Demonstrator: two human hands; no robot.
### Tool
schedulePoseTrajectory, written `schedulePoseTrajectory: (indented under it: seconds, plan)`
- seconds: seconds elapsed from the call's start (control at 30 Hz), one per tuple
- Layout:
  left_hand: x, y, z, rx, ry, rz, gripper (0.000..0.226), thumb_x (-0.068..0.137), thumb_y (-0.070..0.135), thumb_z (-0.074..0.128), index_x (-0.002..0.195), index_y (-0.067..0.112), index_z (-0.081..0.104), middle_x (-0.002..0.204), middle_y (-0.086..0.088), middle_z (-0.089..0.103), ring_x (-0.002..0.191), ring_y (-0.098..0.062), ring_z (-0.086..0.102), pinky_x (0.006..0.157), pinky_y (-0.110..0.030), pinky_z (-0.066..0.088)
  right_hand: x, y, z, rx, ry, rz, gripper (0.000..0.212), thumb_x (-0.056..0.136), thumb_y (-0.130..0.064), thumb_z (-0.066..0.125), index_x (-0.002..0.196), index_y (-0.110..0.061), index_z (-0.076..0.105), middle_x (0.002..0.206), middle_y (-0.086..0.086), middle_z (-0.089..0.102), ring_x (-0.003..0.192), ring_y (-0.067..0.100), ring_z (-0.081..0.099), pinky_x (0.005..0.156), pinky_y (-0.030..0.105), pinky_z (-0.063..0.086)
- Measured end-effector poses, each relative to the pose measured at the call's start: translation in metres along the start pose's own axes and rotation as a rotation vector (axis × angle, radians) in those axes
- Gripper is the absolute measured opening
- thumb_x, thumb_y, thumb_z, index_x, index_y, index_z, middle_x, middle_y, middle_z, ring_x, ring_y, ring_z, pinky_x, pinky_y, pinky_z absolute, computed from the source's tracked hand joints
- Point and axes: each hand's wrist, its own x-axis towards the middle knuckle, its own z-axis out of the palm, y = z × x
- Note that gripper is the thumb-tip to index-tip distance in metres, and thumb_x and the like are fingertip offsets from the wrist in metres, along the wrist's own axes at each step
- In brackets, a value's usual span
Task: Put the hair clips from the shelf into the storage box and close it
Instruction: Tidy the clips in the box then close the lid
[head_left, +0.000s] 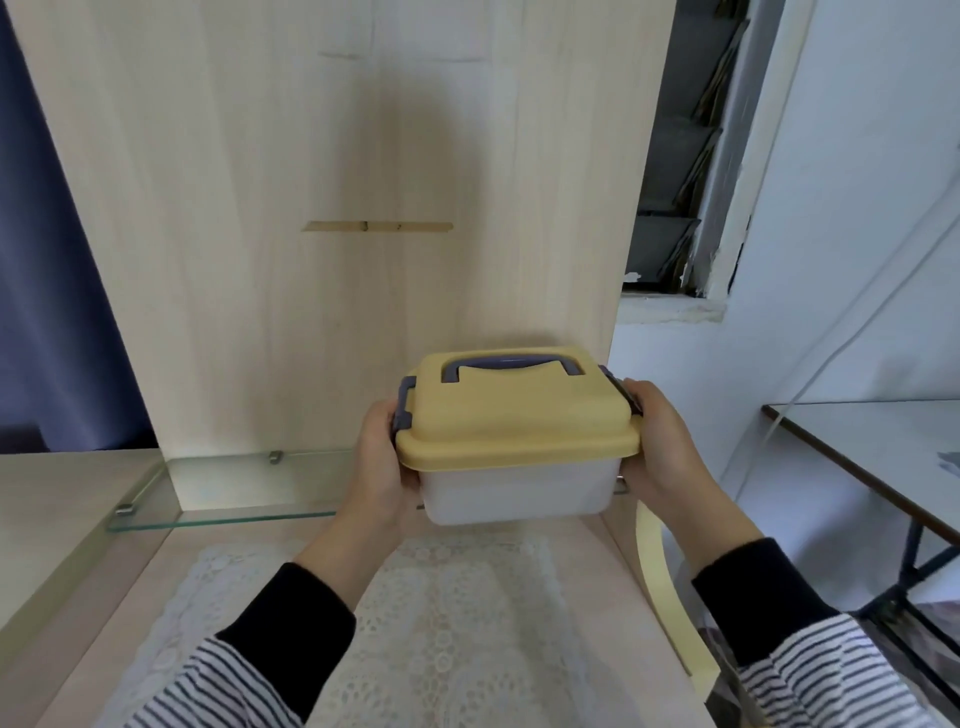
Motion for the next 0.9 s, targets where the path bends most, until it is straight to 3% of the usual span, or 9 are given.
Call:
schedulePoseTrajectory:
  seconds: [0.1,0.23,0.47,0.63,0.9]
  plan:
    - [0.013,-0.006,0.006,-0.005,-0.008,-0.006,0.034,0.094,0.025,0.033,0.062,0.020,0.042,0.054,0.005,0.047,0.047,-0.009,0.049,0.043,-0.015,0.042,0.015,0.002,-0.001,0.013,-0.007,-0.003,0.030,0.096,-0.029,0.038,0.105,-0.023,0.066,0.086,-0.001,0.062,0.072,0.016,0.057,0.054,0.025,0.044]
    - [0.028,-0.012,0.011,-0.004,-0.016,-0.029,0.037,0.098,0.028,0.032,0.070,0.019,0.055,0.054,0.006,0.060,0.049,-0.009,0.059,0.047,-0.021,0.047,0.032,0.008,-0.002,0.085,-0.010,0.031,0.028,0.097,-0.027,0.039,0.105,-0.020,0.065,0.081,0.000,0.064,0.065,0.014,0.060,0.050,0.022,0.047]
    - [0.047,-0.027,0.012,0.022,-0.034,-0.020,0.039,0.100,0.026,0.029,0.075,0.019,0.057,0.055,0.008,0.062,0.053,-0.006,0.061,0.049,-0.021,0.047,0.055,0.019,-0.008,0.069,0.032,0.062,0.024,0.094,-0.029,0.045,0.102,-0.016,0.063,0.082,0.001,0.064,0.065,0.013,0.061,0.053,0.025,0.048]
    - [0.052,-0.036,0.011,-0.001,-0.007,-0.056,0.032,0.100,0.030,0.032,0.108,0.018,0.061,0.078,0.003,0.067,0.069,-0.012,0.062,0.051,-0.022,0.048,0.063,0.025,-0.012,0.076,0.036,0.042,0.025,0.095,-0.028,0.044,0.101,-0.018,0.067,0.083,0.000,0.069,0.070,0.013,0.063,0.058,0.026,0.049]
    - [0.056,-0.041,0.009,-0.021,-0.001,-0.078,0.038,0.101,0.028,0.032,0.126,0.017,0.058,0.093,0.000,0.068,0.077,-0.013,0.063,0.054,-0.023,0.050,0.066,0.034,-0.020,0.106,0.067,0.087,0.023,0.095,-0.025,0.045,0.095,-0.018,0.067,0.075,-0.001,0.067,0.061,0.012,0.062,0.052,0.024,0.048]
